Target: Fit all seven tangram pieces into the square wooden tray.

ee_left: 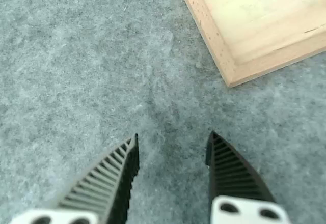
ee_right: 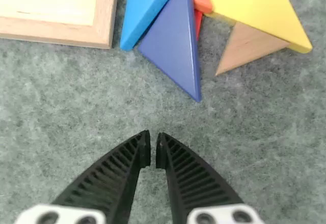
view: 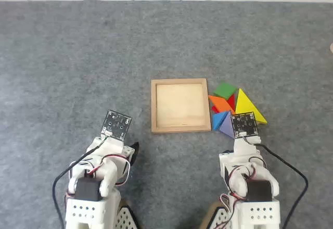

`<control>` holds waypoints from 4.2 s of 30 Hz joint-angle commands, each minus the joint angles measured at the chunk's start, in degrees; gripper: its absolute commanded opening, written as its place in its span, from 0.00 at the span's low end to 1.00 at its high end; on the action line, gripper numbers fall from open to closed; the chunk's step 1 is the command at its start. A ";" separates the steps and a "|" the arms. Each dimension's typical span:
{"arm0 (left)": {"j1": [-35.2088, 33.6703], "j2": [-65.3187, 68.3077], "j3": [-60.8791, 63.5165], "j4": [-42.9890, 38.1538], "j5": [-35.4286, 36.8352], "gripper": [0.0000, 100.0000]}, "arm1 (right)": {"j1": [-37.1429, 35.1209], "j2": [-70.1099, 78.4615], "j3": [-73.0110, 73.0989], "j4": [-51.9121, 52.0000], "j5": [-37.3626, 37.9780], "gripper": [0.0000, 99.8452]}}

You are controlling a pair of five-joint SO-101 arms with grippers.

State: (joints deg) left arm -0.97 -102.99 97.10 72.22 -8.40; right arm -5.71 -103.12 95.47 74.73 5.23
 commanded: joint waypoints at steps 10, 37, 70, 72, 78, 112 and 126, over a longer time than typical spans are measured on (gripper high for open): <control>-0.26 -1.14 -0.57 0.18 -0.53 0.21 | 0.31 -0.75 0.97 0.40 0.18 0.04; -0.26 -1.14 -0.57 0.18 -0.53 0.21 | 0.31 -0.75 0.97 0.40 0.18 0.04; -0.26 -1.14 -0.57 0.18 -0.53 0.21 | 11.47 -0.13 -14.24 -3.30 26.55 0.04; -0.26 -1.14 -0.57 0.18 -0.53 0.21 | 11.74 -0.04 -16.88 -3.47 27.52 0.04; -0.26 -1.14 -0.57 0.18 -0.53 0.21 | 11.65 4.70 -24.00 -4.44 27.69 0.04; -0.26 -1.14 -0.57 0.18 -0.53 0.21 | -5.41 96.04 -62.95 -27.91 12.40 0.28; -0.18 -1.14 -0.57 0.18 -0.53 0.21 | -5.85 109.23 -65.58 -27.65 12.66 0.27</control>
State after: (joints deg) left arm -0.97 -102.99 97.10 72.22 -8.40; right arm -11.52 6.15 31.82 44.40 18.33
